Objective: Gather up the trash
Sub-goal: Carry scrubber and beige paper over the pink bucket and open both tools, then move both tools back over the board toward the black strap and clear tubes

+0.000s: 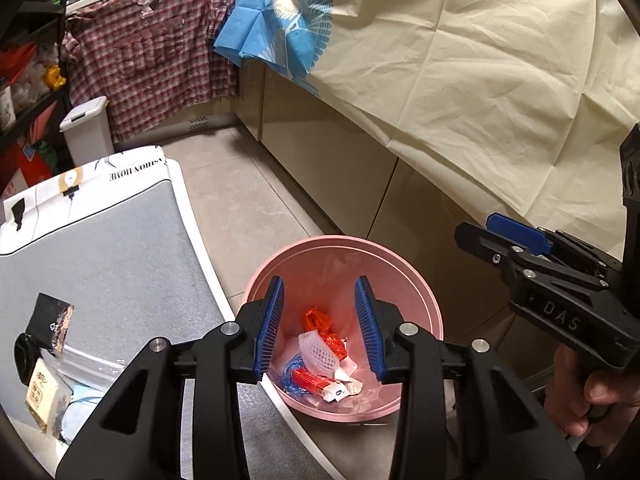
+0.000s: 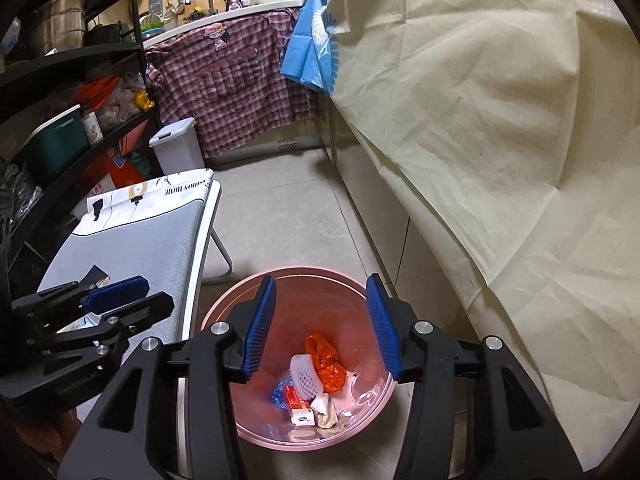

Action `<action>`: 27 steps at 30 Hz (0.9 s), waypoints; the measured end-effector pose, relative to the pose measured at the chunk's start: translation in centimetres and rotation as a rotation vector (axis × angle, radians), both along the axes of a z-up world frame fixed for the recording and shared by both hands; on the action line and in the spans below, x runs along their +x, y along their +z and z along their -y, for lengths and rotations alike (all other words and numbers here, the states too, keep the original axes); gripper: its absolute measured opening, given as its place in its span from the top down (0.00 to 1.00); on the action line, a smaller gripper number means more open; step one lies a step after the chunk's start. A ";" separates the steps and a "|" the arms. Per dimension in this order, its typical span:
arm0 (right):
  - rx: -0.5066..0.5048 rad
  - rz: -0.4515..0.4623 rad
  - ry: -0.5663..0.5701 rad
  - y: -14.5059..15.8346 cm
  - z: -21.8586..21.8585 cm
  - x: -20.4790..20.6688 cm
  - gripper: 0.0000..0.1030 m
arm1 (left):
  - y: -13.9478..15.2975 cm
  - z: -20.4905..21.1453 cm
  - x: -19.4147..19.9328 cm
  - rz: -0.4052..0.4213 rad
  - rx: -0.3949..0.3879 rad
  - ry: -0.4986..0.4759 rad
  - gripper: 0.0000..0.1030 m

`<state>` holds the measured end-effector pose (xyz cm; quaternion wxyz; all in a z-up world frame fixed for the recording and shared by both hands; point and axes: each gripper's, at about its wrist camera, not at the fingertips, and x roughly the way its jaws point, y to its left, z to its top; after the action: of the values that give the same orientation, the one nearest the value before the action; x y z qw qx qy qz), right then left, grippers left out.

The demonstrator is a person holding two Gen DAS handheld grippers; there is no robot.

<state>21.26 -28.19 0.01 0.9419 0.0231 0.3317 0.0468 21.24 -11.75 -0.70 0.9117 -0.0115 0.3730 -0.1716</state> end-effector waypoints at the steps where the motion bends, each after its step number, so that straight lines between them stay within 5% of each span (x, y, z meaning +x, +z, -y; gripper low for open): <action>1: 0.000 0.006 0.002 0.1 -0.1 0.0 0.53 | 0.2 -0.2 -0.1 0.004 -0.002 0.002 0.64; 19: -0.025 0.091 0.172 1.5 -6.1 -2.0 0.55 | 4.9 -11.2 -3.2 0.100 -0.067 0.152 0.65; 27: 0.017 0.117 0.297 2.1 -10.4 -2.4 0.75 | 5.9 -19.1 -5.0 0.128 -0.085 0.267 0.67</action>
<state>18.85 -17.75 2.09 0.9422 -0.0210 0.2756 0.1894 16.19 7.39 5.24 0.9471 -0.0885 0.3016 -0.0647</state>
